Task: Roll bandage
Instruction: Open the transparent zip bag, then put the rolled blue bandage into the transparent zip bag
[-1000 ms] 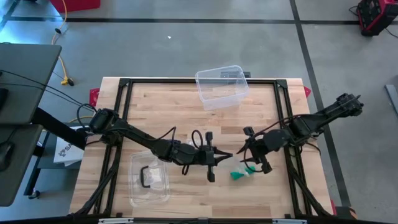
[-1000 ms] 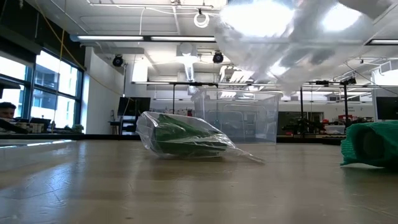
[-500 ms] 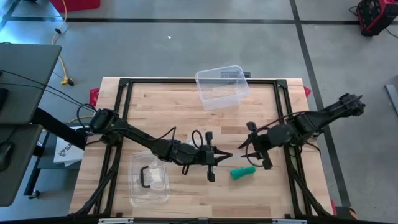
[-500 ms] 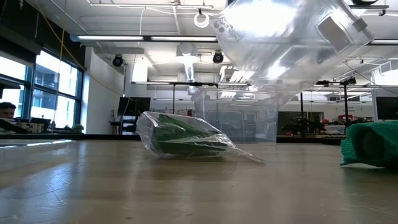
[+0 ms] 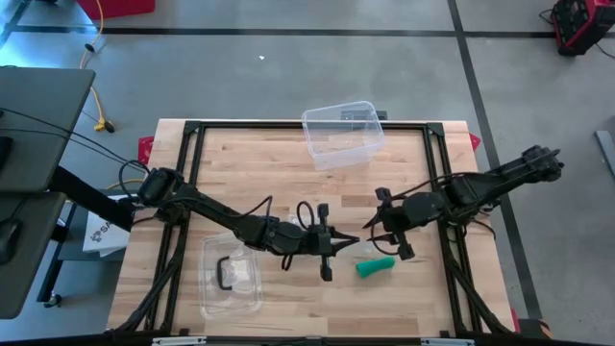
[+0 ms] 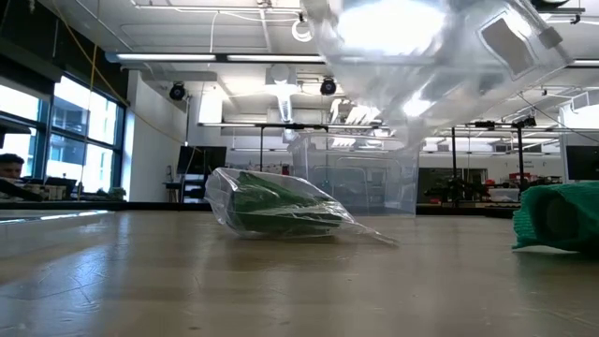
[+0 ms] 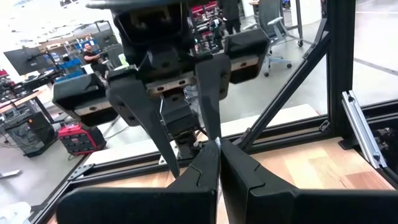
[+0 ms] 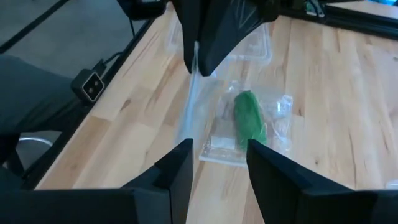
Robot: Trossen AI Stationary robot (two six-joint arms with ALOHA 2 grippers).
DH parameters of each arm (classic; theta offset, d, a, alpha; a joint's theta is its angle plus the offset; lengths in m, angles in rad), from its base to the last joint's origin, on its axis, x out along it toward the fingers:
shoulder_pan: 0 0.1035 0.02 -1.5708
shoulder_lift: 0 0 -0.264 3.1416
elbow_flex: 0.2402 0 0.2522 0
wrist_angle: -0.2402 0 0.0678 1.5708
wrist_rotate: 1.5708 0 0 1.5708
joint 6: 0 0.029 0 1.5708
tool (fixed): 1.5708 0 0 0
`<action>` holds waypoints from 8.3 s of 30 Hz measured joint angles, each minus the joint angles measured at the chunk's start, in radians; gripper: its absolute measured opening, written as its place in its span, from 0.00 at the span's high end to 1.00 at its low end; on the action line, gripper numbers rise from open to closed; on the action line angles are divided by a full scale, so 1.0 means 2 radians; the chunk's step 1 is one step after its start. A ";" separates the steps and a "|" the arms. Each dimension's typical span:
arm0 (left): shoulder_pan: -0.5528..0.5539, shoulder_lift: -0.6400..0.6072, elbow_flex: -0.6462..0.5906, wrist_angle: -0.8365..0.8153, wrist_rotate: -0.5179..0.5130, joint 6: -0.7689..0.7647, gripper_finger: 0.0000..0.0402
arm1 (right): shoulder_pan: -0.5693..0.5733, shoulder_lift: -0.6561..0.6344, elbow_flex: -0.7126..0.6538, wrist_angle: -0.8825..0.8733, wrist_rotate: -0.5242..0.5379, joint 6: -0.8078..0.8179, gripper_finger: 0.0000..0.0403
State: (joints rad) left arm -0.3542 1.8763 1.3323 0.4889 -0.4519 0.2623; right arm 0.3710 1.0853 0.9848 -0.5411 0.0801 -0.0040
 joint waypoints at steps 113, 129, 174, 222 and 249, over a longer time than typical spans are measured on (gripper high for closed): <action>0.105 0.049 0.000 -0.039 0.091 -0.180 0.58 | -0.026 0.087 0.001 -0.120 0.191 0.050 1.00; 0.112 0.053 0.034 -0.077 0.077 -0.159 0.58 | -0.040 0.105 -0.006 -0.115 0.191 0.069 1.00; 0.105 0.067 0.035 -0.298 -0.028 -0.314 0.99 | -0.067 0.185 -0.006 -0.067 0.165 -0.006 0.97; 0.077 0.118 0.034 -0.253 -0.077 -0.410 1.00 | 0.129 0.027 -0.241 0.142 0.086 0.181 0.93; 0.066 0.119 0.056 -0.210 -0.130 -0.384 1.00 | -0.010 0.047 -0.066 -0.138 0.100 0.218 0.96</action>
State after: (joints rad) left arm -0.2226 2.1151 1.4445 0.0698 -0.7123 -0.5067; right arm 0.3508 1.1790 0.8519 -0.8176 0.2794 0.4324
